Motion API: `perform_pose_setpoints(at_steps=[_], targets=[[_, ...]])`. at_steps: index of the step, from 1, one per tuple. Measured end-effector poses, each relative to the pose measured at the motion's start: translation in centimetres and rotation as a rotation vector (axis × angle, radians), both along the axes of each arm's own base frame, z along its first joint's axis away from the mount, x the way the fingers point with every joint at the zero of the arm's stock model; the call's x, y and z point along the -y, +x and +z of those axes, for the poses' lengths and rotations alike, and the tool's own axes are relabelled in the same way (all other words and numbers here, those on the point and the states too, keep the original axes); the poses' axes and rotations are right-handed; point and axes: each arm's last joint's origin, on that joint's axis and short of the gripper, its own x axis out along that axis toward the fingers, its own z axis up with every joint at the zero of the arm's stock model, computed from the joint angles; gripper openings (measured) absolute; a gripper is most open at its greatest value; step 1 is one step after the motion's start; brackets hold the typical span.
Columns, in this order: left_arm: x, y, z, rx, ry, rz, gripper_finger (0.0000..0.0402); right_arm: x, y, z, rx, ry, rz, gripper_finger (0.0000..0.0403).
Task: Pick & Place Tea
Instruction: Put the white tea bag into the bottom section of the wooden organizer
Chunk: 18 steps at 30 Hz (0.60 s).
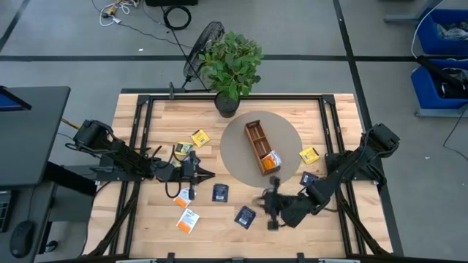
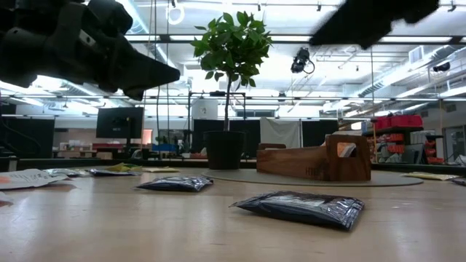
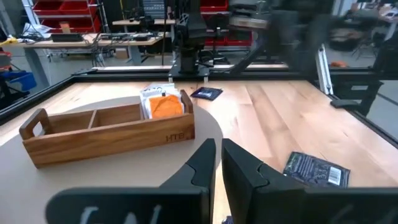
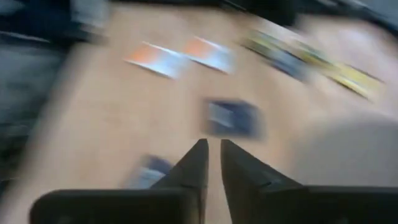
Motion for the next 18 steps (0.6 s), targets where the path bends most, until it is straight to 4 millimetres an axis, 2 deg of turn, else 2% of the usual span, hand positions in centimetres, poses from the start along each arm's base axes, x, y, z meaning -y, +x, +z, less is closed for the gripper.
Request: perform_pose_setpoints(at_steps=[4,10,14,18], targets=[[0.0,0.0,0.0,-0.001,0.000,-0.001,0.0032,0.8,0.0,-0.3,0.133,0.074,0.249,0.0025],[0.0,-0.1,-0.3,-0.048,-0.010,0.002,0.0032,4.2,-1.0,-1.3,0.191,0.137,0.308,0.0012],[-0.2,-0.5,0.0,-0.092,-0.039,0.007,0.0032,5.9,-2.9,-1.1,0.232,0.146,0.336,0.0008],[-0.4,-1.3,1.1,-0.120,-0.066,-0.013,0.0032,7.4,-5.5,-0.3,0.298,0.122,0.335,0.0008]])
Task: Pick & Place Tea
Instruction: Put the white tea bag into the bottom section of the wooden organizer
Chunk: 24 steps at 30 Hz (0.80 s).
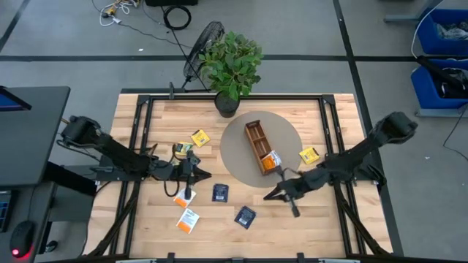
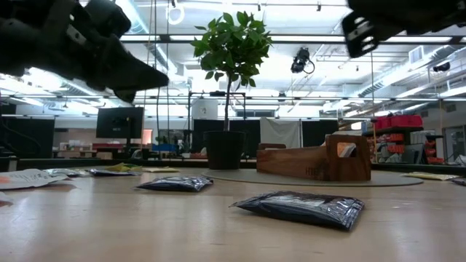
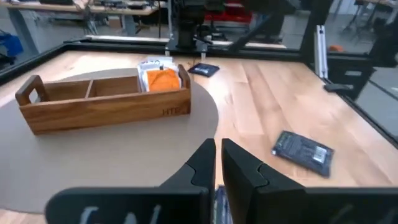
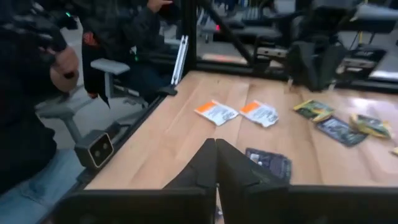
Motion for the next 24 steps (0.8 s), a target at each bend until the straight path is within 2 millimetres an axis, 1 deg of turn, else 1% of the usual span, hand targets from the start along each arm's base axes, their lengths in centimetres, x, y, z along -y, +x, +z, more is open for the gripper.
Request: perform_pose_setpoints(at_steps=[3,6,9,11,14,17,20,24], targets=[[-0.4,-1.0,0.8,-0.040,-0.008,0.004,0.0032,1.1,-2.0,0.1,0.022,0.025,-0.005,0.0007],[-0.7,-1.9,1.9,-0.031,-0.038,0.018,0.0032,2.0,-3.5,-0.1,0.027,0.034,-0.007,0.0007],[-1.1,-2.9,2.9,-0.026,-0.051,0.020,0.0032,2.8,-4.9,-0.4,0.034,0.036,-0.009,0.0007],[-1.3,-3.4,3.4,-0.083,-0.050,0.034,0.0032,3.3,-5.5,-0.4,0.045,0.044,-0.042,0.0007],[-1.7,-3.9,4.2,-0.200,-0.067,0.131,0.0032,3.8,-6.1,-0.4,0.019,0.056,-0.118,0.0007],[-1.8,-4.2,5.0,-0.296,-0.110,0.176,0.0032,3.9,-6.3,-0.7,-0.030,0.088,-0.115,0.0007],[-1.5,-3.8,5.2,-0.331,-0.135,0.151,0.0032,3.8,-6.3,-1.1,-0.064,0.092,-0.088,0.0012],[-0.9,-3.3,4.5,-0.397,-0.155,0.067,0.0032,3.8,-6.3,-1.3,-0.080,0.085,-0.083,0.0027]])
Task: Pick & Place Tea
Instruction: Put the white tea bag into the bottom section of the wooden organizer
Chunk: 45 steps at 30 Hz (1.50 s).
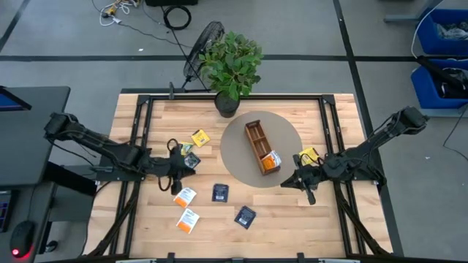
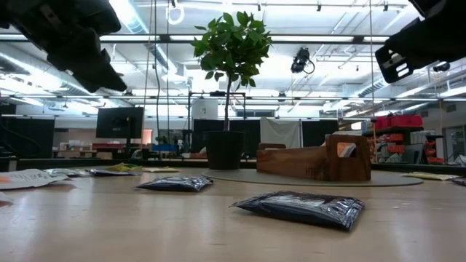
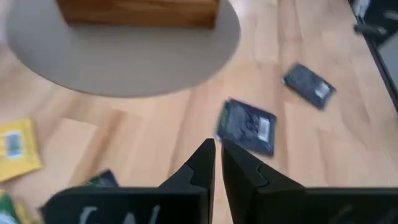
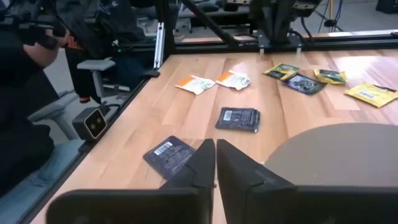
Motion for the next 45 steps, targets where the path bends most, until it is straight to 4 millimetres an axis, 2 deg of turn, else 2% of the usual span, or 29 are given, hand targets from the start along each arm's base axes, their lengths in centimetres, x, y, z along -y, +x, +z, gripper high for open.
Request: perform_pose_setpoints(at_steps=[9,14,18,22,28,45], targets=[[1.1,1.2,-2.8,-0.166,-0.025,-0.105,0.0042,0.0,0.0,-0.1,-0.021,0.021,-0.007,0.0080],[1.3,1.7,-4.0,-0.225,-0.027,-0.090,0.0090,0.1,-0.1,-0.5,-0.050,-0.002,-0.007,0.0115],[1.3,1.6,-4.4,-0.276,-0.099,-0.058,0.0131,0.1,-0.1,-0.5,-0.056,0.023,-0.014,0.0131],[1.3,1.0,-4.8,-0.365,-0.172,-0.045,0.0151,0.1,-0.1,-0.5,-0.059,0.020,-0.014,0.0139],[1.0,0.0,-5.5,-0.495,-0.208,0.026,0.0153,0.1,-0.1,-0.5,-0.059,0.020,-0.015,0.0141],[1.2,-0.1,-5.5,-0.498,-0.259,0.086,0.0154,0.1,-0.1,-0.5,-0.059,0.021,-0.016,0.0141]])
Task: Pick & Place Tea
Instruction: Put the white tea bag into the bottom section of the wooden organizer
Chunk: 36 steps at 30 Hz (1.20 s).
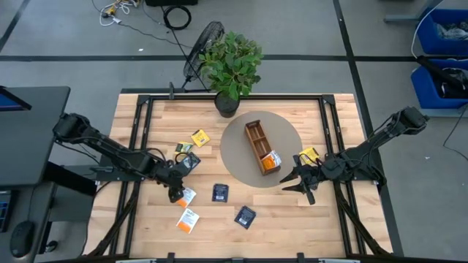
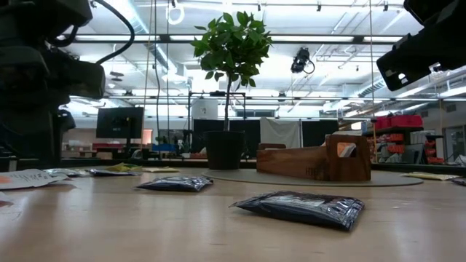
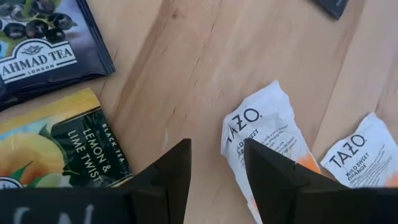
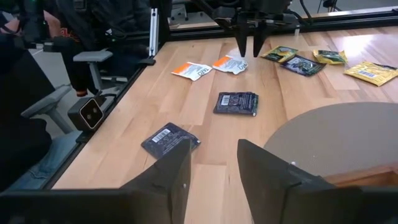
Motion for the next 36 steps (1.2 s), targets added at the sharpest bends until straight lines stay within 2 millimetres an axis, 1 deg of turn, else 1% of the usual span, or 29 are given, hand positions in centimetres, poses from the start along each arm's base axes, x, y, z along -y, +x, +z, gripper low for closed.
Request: perform_pose_setpoints(at_steps=[6,11,19,21,23,30,36], targets=[[0.6,-0.2,0.0,0.000,-0.011,0.006,0.0154,0.0,0.0,0.0,0.000,0.000,0.000,0.0141],[1.3,0.2,-1.0,-0.017,-0.009,-0.010,0.0154,0.0,0.0,0.0,-0.001,-0.001,0.000,0.0141],[1.4,0.6,-1.9,-0.049,0.019,0.000,0.0148,0.0,0.0,-0.1,-0.012,0.009,-0.005,0.0141],[1.4,0.6,-1.9,-0.049,0.023,-0.002,0.0137,0.0,0.0,-0.1,-0.017,0.010,-0.006,0.0141],[1.4,0.6,-1.9,-0.047,0.034,0.001,0.0118,0.0,0.0,-0.1,-0.018,0.010,-0.006,0.0141],[1.3,0.7,-2.0,-0.020,0.083,-0.007,0.0013,0.1,0.0,-0.1,-0.015,0.003,-0.038,0.0141],[1.4,1.2,-1.8,0.056,0.121,-0.030,0.0006,0.2,0.0,-0.1,-0.016,0.024,-0.082,0.0141]])
